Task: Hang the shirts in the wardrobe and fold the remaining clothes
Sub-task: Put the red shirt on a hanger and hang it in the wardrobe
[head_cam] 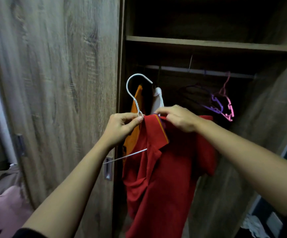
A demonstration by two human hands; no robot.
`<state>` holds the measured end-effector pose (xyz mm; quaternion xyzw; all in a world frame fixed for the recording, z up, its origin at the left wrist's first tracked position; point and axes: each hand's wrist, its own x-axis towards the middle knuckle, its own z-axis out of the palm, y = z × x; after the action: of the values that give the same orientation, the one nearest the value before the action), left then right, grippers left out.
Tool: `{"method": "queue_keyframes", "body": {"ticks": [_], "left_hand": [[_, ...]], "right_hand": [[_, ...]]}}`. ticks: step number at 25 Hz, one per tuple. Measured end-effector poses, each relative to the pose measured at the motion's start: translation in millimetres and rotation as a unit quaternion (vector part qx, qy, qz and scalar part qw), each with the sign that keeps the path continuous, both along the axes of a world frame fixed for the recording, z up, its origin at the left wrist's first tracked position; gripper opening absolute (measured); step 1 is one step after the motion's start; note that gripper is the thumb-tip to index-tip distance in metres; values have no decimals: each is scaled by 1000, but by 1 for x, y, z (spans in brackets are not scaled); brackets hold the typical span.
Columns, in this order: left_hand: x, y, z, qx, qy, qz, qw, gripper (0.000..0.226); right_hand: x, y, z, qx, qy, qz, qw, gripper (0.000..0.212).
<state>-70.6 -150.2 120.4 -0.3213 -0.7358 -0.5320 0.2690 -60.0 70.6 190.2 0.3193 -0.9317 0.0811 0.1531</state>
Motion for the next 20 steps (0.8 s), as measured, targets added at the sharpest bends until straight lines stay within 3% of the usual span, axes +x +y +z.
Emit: {"method": "queue_keyframes", "body": {"ticks": [2, 4, 6, 8, 10, 12, 13, 15, 17, 20], "left_hand": [[1, 10, 2, -11, 47, 45, 998, 28], [4, 22, 0, -28, 122, 132, 983, 32], [4, 30, -14, -54, 281, 292, 913, 25], [13, 45, -53, -62, 404, 280, 868, 15], [24, 63, -113, -134, 373, 182, 900, 20], [26, 72, -166, -230, 245, 151, 930, 33], [22, 71, -185, -292, 204, 155, 921, 42], [10, 59, -195, -382, 209, 162, 885, 52], [1, 37, -183, -413, 244, 182, 858, 44], [-10, -7, -167, -421, 283, 160, 847, 37]], "right_hand": [[4, 2, 4, -22, 7, -1, 1000, 42], [4, 3, 2, 48, 82, -28, 995, 45], [1, 7, -2, 86, 144, -36, 985, 45], [1, 16, 0, 90, 163, -53, 981, 41], [3, 27, 9, 85, 171, -66, 979, 40], [7, 37, 20, 71, 192, -64, 977, 48], [8, 41, 24, 64, 199, -65, 976, 53], [11, 54, 25, 70, 187, -73, 977, 54], [15, 72, 18, 66, 178, -80, 979, 53], [23, 109, 6, 47, 170, -82, 981, 67]]}}
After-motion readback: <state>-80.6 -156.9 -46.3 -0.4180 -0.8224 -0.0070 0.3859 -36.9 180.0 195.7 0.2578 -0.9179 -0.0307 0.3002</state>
